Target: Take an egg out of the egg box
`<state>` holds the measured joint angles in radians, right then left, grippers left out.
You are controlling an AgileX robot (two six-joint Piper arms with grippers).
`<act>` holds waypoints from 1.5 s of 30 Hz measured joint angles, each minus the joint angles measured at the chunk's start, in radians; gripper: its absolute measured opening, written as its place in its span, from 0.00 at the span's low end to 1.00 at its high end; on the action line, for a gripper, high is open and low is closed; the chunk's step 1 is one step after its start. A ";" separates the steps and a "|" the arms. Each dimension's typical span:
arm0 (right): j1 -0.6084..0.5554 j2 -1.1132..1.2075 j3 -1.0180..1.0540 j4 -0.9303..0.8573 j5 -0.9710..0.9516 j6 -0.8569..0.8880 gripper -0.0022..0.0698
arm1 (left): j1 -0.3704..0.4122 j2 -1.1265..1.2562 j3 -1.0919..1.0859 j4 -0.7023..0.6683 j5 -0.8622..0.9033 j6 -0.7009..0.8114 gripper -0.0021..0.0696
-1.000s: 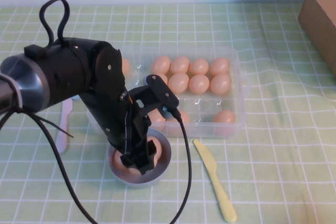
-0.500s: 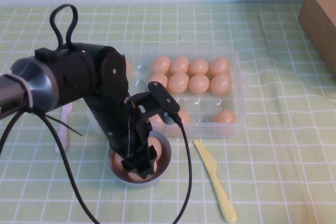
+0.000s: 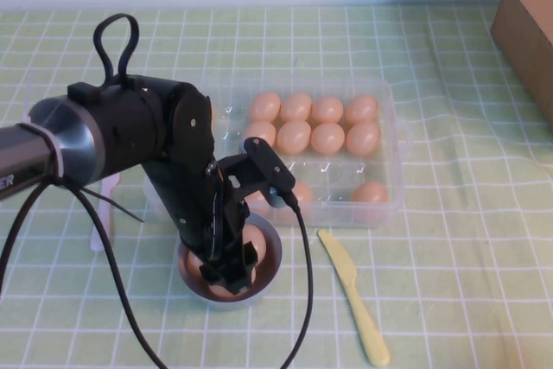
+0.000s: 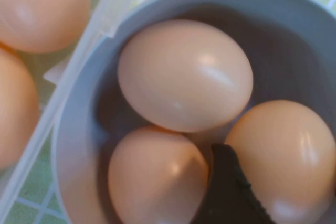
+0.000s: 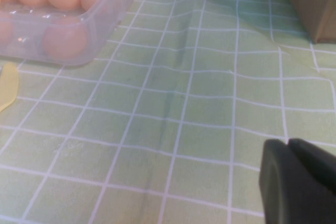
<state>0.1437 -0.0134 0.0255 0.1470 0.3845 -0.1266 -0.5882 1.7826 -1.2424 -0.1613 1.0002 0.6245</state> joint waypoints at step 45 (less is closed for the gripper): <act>0.000 0.000 0.000 0.000 0.000 -0.002 0.01 | 0.000 -1.040 0.656 -0.121 -0.761 -0.145 0.03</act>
<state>0.1437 -0.0134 0.0255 0.1470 0.3845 -0.1282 -0.5882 0.7425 -0.5864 -0.2821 0.2390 0.4793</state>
